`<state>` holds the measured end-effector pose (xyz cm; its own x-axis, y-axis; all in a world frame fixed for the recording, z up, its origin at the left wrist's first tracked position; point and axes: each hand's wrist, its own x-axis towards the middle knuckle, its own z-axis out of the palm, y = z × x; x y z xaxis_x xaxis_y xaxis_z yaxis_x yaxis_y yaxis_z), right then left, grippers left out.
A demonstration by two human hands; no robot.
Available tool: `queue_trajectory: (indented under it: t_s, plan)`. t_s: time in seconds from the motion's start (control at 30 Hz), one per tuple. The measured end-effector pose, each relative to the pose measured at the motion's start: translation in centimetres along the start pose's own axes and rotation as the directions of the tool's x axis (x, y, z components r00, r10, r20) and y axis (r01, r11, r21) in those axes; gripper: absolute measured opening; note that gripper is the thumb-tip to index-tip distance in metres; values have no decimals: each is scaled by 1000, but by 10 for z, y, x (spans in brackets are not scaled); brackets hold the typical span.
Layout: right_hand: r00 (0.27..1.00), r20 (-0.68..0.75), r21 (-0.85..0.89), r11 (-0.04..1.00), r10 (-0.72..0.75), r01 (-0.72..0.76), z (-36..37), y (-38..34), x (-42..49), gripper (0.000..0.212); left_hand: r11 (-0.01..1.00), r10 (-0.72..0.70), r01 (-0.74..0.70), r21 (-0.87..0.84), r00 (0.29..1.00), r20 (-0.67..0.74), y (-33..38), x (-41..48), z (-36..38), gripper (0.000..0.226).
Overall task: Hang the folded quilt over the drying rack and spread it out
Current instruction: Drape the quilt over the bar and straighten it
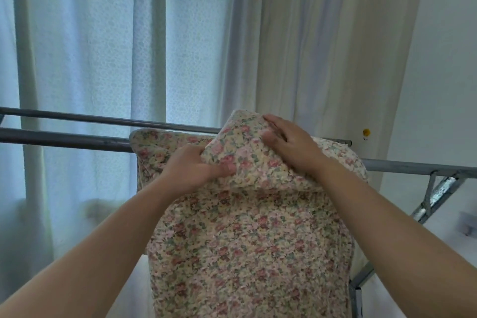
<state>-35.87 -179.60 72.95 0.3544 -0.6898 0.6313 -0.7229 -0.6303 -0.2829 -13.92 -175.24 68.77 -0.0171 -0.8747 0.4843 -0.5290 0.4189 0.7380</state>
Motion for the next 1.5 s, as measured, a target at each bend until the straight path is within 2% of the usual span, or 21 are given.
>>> queue_trajectory:
  t_s: [0.07, 0.13, 0.2, 0.27, 0.33, 0.4, 0.47, 0.5, 0.53, 0.6, 0.67, 0.73, 0.9, 1.0, 1.13, 1.27, 1.37, 1.5]
  plan:
    - [988, 38, -166, 974, -153, 157, 8, -8, -18, 101, 998, -20, 19, -59, 1000, -8, 4, 2, -2, 55]
    - [971, 65, -388, 891, -229, 236, 21, -8, -29, 113, 995, -44, 42, -94, 999, -11, 9, 3, -2, 50]
    - [965, 20, -514, 825, -261, 234, 32, -6, -30, 115, 996, -47, 45, -79, 999, -27, 12, 3, -1, 51]
    - [949, -75, -543, 811, -306, 219, 37, -4, -26, 113, 1000, -14, 14, 1, 998, -59, 14, 2, 2, 53]
    - [921, -167, -537, 816, -351, 214, 38, -5, -22, 102, 990, 73, -52, 135, 985, -155, 11, -2, 6, 57]
    - [901, -231, -503, 838, -367, 213, 34, -7, -18, 84, 960, 216, -132, 246, 911, -351, 5, -7, 8, 61]
    - [894, -268, -466, 860, -360, 207, 31, -9, -15, 74, 936, 327, -185, 299, 772, -545, -7, -12, 8, 60]
    - [897, -281, -452, 871, -342, 191, 28, -10, -14, 72, 938, 328, -167, 302, 707, -626, -15, -13, 8, 59]
    - [900, -294, -445, 879, -323, 170, 26, -9, -12, 69, 955, 285, -127, 270, 654, -701, -22, -13, 8, 62]
    - [901, -307, -446, 882, -307, 148, 22, -8, -8, 67, 999, 39, 1, 49, 601, -798, -32, -16, 7, 73]
    - [899, -305, -452, 879, -314, 153, 21, -8, -3, 64, 967, -252, 132, -216, 594, -764, -44, -15, 8, 79]
    - [897, -288, -451, 874, -334, 180, 20, -9, 2, 59, 904, -415, 196, -380, 611, -674, -54, -11, 11, 84]
    - [914, -260, -453, 875, -311, 169, 10, -15, 13, 60, 831, -531, 249, -498, 623, -575, -61, 8, 10, 93]
    - [940, -201, -455, 876, -276, 160, -2, -19, 23, 52, 862, -493, 264, -432, 634, -596, -63, 14, 6, 87]
    - [944, -231, -420, 899, -234, 120, -11, -12, 43, 42, 954, -296, 246, -174, 663, -688, -73, 14, 0, 70]
    - [953, -215, -495, 865, -213, 82, 5, 2, 56, 44, 966, -206, 255, -36, 681, -703, -87, 18, -7, 66]
    - [932, -276, -474, 877, -233, 79, 15, 13, 54, 47, 971, -125, 233, 53, 684, -719, -93, 22, -7, 70]
    - [934, -349, -409, 909, -75, -80, 22, 53, 34, 59, 970, -97, 227, 87, 687, -721, -94, 25, -5, 71]
